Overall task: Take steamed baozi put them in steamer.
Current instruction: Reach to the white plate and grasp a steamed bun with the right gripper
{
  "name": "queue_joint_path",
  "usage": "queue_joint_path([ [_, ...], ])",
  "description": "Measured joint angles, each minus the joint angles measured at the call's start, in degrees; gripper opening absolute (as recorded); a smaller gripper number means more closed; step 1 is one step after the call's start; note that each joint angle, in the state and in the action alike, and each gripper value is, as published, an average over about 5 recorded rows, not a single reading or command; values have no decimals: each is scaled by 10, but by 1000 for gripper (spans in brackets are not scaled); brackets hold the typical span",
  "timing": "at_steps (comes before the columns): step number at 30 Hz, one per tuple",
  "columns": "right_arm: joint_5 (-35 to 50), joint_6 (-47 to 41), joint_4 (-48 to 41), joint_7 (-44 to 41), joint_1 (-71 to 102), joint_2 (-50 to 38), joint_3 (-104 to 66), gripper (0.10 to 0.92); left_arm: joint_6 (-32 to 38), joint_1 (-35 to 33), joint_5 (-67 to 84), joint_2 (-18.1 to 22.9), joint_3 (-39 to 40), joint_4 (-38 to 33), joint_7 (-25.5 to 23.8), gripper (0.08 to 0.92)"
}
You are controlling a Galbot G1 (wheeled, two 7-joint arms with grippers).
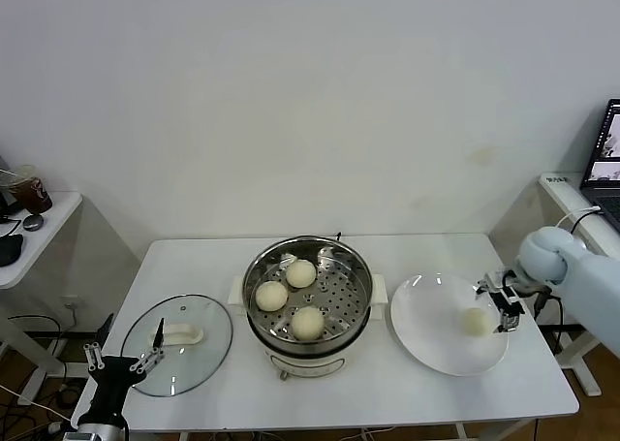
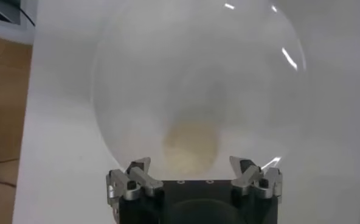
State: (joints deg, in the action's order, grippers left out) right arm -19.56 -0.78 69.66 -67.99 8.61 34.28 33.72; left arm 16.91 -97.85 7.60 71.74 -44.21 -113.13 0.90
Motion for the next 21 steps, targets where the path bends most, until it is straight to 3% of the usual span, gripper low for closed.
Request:
queue_joint_path([
  [6, -24, -3, -33, 7, 20, 30, -21, 809, 0, -2, 0, 1, -3, 0, 0, 823],
  [12, -38, -9, -52, 7, 30, 50, -31, 739, 0, -3, 0, 1, -4, 1, 0, 823],
  [21, -50, -18, -61, 3, 34, 57, -39, 561, 1, -2, 1, 1, -4, 2, 1, 823],
])
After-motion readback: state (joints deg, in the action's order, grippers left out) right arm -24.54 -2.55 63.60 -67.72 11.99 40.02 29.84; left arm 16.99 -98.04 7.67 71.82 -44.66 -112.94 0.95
